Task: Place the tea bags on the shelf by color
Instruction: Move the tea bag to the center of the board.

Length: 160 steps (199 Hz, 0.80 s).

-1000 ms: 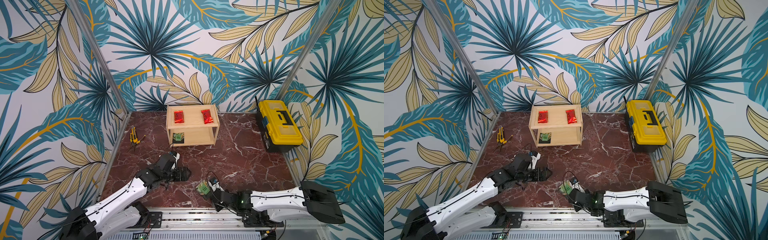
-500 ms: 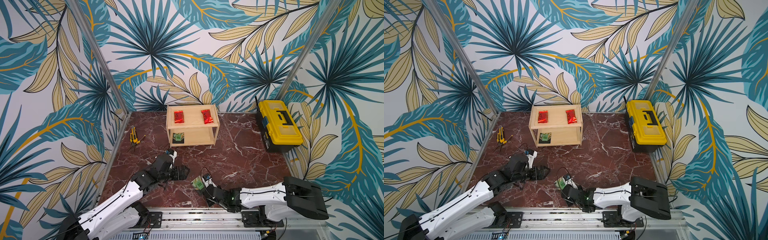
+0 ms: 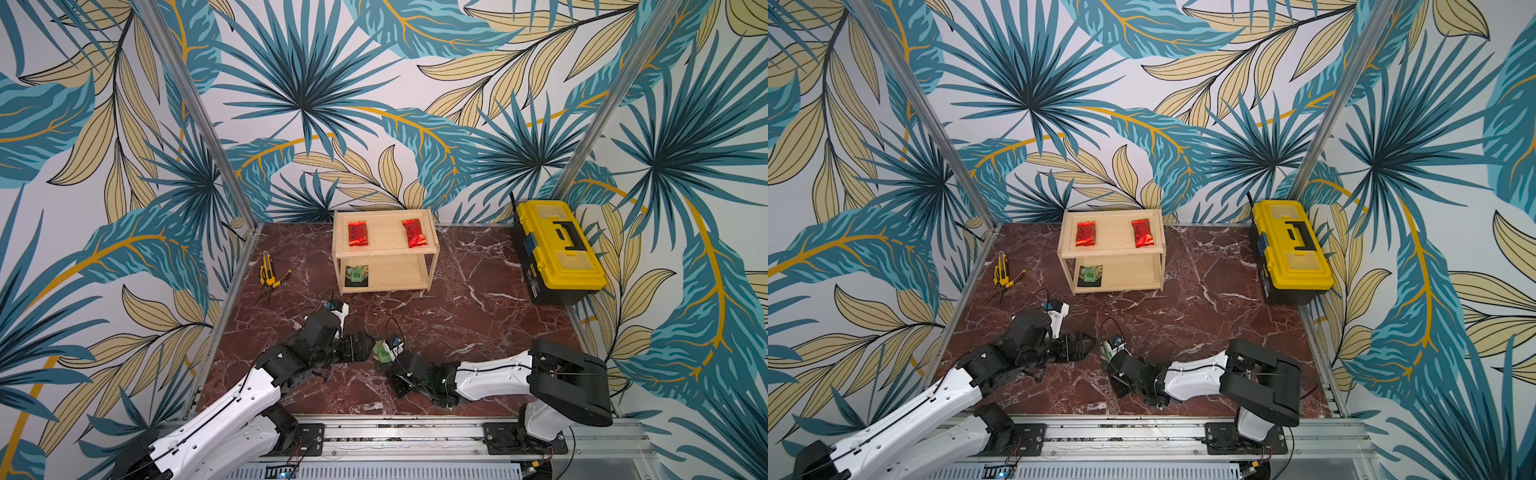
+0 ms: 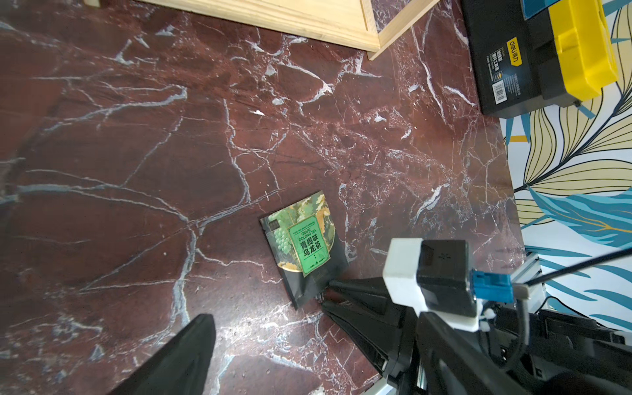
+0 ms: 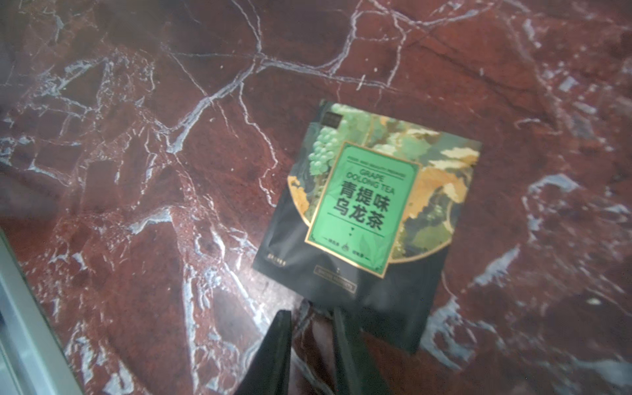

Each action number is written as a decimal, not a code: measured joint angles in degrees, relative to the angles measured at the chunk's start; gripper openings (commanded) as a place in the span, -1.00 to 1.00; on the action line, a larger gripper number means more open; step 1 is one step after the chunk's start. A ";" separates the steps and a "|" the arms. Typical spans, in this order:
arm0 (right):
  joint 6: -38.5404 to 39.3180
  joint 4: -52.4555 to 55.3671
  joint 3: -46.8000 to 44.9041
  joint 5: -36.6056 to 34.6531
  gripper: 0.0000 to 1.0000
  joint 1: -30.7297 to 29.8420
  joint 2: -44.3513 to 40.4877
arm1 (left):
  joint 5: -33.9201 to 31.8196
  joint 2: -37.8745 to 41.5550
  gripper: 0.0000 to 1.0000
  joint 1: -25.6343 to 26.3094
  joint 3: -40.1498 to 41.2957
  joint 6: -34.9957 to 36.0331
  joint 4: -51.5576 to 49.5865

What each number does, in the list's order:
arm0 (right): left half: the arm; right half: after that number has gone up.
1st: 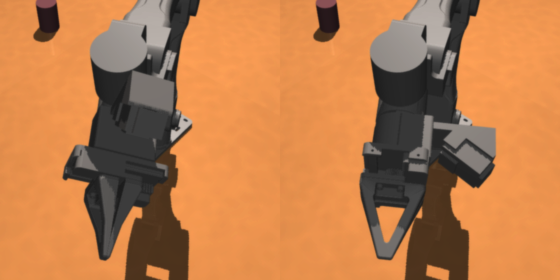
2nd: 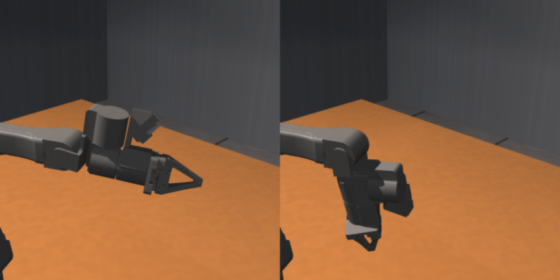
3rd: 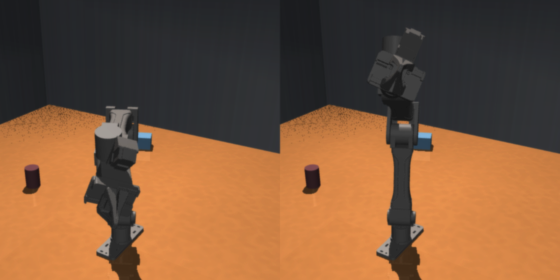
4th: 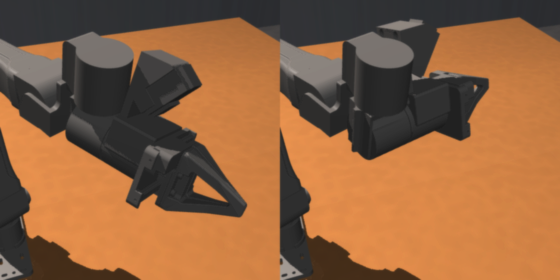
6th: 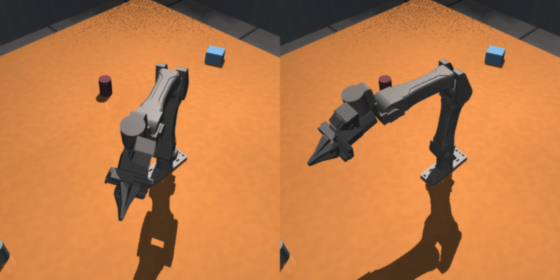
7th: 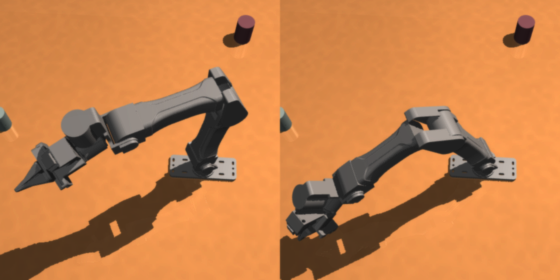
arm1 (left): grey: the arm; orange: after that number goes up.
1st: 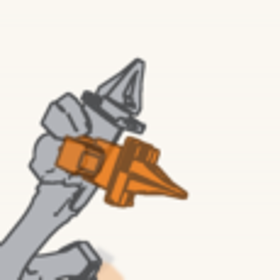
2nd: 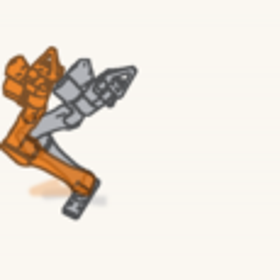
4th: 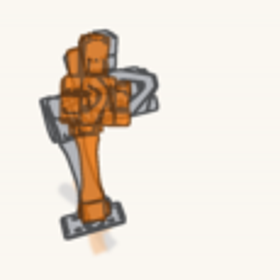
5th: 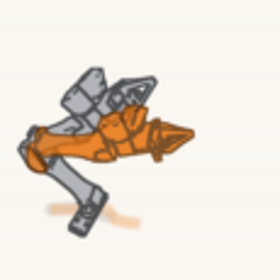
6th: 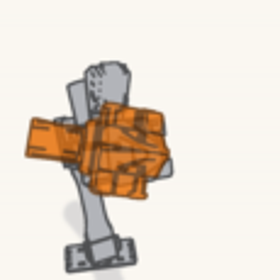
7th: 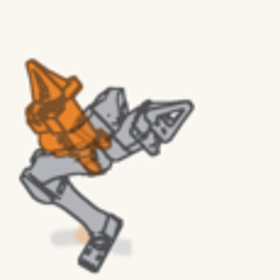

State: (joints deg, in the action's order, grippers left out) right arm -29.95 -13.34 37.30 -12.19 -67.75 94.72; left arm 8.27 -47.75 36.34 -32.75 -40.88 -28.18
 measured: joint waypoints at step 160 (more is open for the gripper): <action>-17.68 -15.72 -13.09 16.26 -0.43 16.79 -9.86 | 14.03 -21.31 0.17 -0.46 2.86 5.33 18.25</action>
State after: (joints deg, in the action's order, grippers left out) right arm -47.64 -29.06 24.21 4.08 -50.96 84.86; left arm 22.31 -69.06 35.88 -29.89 -35.55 -9.93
